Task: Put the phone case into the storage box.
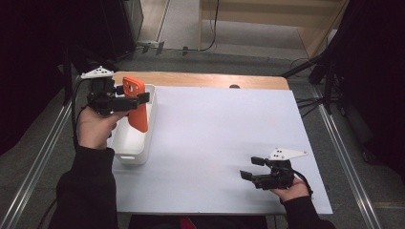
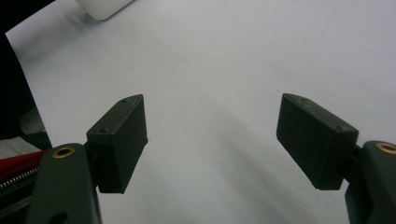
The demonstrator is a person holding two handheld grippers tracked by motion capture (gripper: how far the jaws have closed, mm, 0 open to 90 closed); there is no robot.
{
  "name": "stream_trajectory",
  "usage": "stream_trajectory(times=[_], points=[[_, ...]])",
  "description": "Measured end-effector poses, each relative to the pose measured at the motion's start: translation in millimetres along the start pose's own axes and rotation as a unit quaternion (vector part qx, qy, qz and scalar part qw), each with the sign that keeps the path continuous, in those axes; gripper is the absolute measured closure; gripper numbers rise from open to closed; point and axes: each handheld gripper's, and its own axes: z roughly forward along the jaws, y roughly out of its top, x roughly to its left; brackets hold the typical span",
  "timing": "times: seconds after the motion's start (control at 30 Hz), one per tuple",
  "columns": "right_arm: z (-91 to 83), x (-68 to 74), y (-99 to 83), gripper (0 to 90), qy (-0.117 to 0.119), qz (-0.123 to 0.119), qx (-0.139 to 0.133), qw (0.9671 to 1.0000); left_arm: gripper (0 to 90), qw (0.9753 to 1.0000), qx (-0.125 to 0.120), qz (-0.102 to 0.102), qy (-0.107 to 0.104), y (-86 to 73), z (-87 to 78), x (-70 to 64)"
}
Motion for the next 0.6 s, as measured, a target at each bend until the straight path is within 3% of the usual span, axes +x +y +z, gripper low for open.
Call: stream_trajectory(times=[0.2,0.6], points=[[-2.6,-1.0,2.6,23.2,-0.004,0.001,-0.012,0.9999,16.1,0.9997,-0.01,-0.003,0.024,8.3,9.7,-2.0],[-1.5,-1.0,2.8,23.2,-0.01,-0.008,-0.009,0.9999,16.0,0.9986,-0.01,-0.018,0.049,27.7,18.7,0.8]])
